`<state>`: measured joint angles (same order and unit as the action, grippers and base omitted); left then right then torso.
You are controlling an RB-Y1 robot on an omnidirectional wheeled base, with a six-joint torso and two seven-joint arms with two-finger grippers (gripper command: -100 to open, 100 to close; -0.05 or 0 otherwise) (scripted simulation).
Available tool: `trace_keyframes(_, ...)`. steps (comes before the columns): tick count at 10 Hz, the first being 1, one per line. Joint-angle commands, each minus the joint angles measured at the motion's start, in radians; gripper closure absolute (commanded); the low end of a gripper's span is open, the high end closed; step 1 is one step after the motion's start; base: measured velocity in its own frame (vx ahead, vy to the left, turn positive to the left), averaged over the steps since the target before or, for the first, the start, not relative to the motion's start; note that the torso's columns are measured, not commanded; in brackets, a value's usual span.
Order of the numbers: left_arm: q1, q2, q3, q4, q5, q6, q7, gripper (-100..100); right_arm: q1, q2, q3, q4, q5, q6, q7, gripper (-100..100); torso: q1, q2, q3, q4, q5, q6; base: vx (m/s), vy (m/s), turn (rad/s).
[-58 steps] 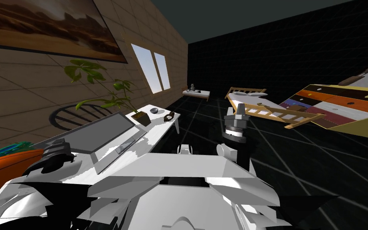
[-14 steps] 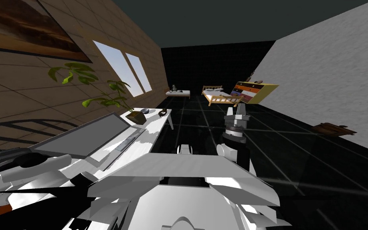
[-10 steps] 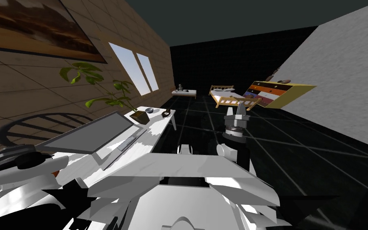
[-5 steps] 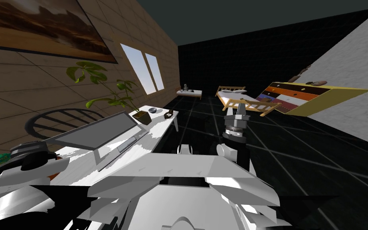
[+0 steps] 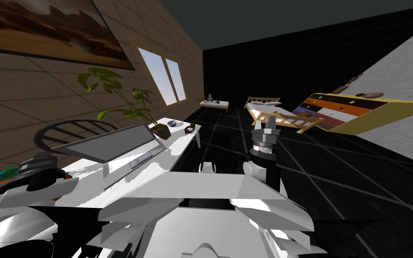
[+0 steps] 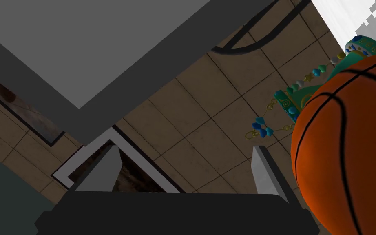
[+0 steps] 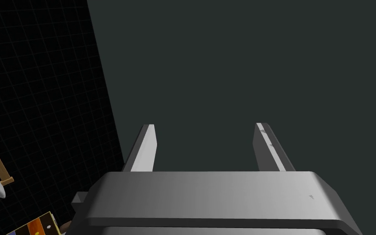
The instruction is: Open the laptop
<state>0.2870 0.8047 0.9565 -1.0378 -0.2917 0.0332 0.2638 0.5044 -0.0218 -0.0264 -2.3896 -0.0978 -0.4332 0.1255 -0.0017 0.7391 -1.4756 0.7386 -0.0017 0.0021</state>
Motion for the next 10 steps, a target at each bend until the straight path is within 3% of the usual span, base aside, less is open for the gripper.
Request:
trace_keyframes(1,0.006,0.001,-0.001,-0.017,-0.048,-0.026,-0.051,-100,0.0,0.0,0.0,0.0,0.0,0.0,0.0,0,0.0,-0.002,-0.001,-0.001,0.001,-0.001,-0.009,0.008,-0.015)
trace_keyframes(9,0.017,-0.009,-0.005,-0.062,-0.192,-0.09,-0.198,-100,0.0,0.0,0.0,0.0,0.0,0.0,0.0,0,0.002,-0.001,0.0,-0.001,0.002,-0.002,-0.003,0.005,-0.009)
trace_keyframes(10,0.019,-0.008,-0.004,-0.062,-0.18,-0.084,-0.183,-100,0.0,0.0,0.0,0.0,0.0,0.0,0.0,0,0.002,-0.001,0.0,-0.001,0.002,-0.002,0.0,0.0,0.0)
